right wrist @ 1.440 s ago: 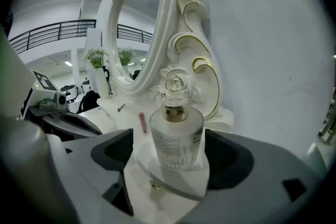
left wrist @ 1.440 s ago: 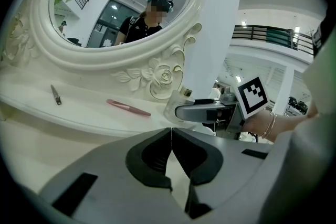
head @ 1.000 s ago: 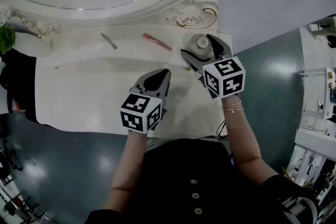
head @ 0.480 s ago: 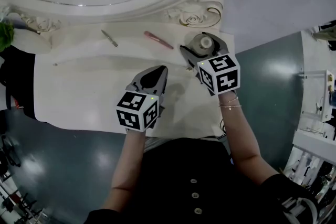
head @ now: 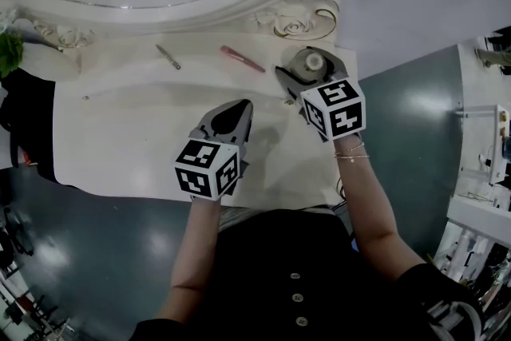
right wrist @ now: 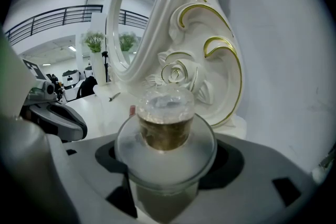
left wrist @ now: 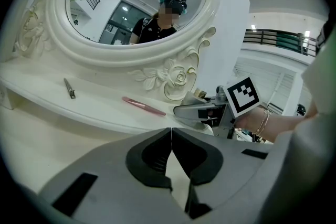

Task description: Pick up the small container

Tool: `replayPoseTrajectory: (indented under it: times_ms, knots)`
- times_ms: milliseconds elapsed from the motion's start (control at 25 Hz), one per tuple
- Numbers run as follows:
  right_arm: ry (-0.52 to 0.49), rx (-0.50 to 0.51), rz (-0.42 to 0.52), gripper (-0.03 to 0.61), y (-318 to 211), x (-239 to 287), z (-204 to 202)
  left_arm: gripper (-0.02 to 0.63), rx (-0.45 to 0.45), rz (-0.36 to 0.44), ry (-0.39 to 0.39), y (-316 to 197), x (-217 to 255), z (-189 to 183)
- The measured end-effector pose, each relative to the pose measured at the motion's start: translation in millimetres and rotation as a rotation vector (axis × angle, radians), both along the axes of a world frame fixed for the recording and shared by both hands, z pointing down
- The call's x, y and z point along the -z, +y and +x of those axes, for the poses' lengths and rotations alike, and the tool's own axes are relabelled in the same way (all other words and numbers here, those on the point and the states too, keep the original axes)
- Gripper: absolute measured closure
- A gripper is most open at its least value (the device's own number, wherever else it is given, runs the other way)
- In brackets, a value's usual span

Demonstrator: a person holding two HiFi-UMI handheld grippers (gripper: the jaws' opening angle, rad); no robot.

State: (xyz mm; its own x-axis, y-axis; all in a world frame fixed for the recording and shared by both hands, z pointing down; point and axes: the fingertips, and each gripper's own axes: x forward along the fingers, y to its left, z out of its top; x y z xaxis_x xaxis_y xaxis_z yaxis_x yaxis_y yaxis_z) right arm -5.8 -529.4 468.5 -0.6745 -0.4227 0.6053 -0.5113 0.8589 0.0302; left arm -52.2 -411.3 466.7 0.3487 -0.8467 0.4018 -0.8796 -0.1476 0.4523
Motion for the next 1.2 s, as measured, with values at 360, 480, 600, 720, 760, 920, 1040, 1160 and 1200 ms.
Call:
replayPoseTrajectory:
  times_ms: [360,480,600,720,760,920,1040,1160,1200]
  knots:
    - [-0.063,-0.02,0.026,0.238,14,22,7,0.6,-0.02,0.009,-0.012,13,6,1]
    - [-0.101,-0.033,0.033,0.238,19,35,10,0.6,-0.042,0.022,-0.026,18,10,3]
    - [-0.141,-0.052,0.041,0.238,23,49,13,0.6,-0.052,0.038,-0.037,21,16,3]
    - [-0.158,-0.06,0.063,0.238,29,62,16,0.6,-0.056,0.054,-0.042,24,24,2]
    - [-0.167,-0.063,0.067,0.238,31,67,18,0.6,-0.061,0.061,-0.046,24,27,2]
    - [-0.2,-0.078,0.084,0.238,41,83,23,0.6,-0.085,0.091,-0.066,25,40,2]
    - [-0.201,-0.074,0.101,0.238,48,92,26,0.6,-0.105,0.109,-0.08,25,48,3]
    - [-0.208,-0.066,0.114,0.238,54,100,29,0.6,-0.116,0.125,-0.086,26,55,3]
    - [-0.211,-0.064,0.119,0.238,57,103,30,0.6,-0.12,0.13,-0.088,26,58,3]
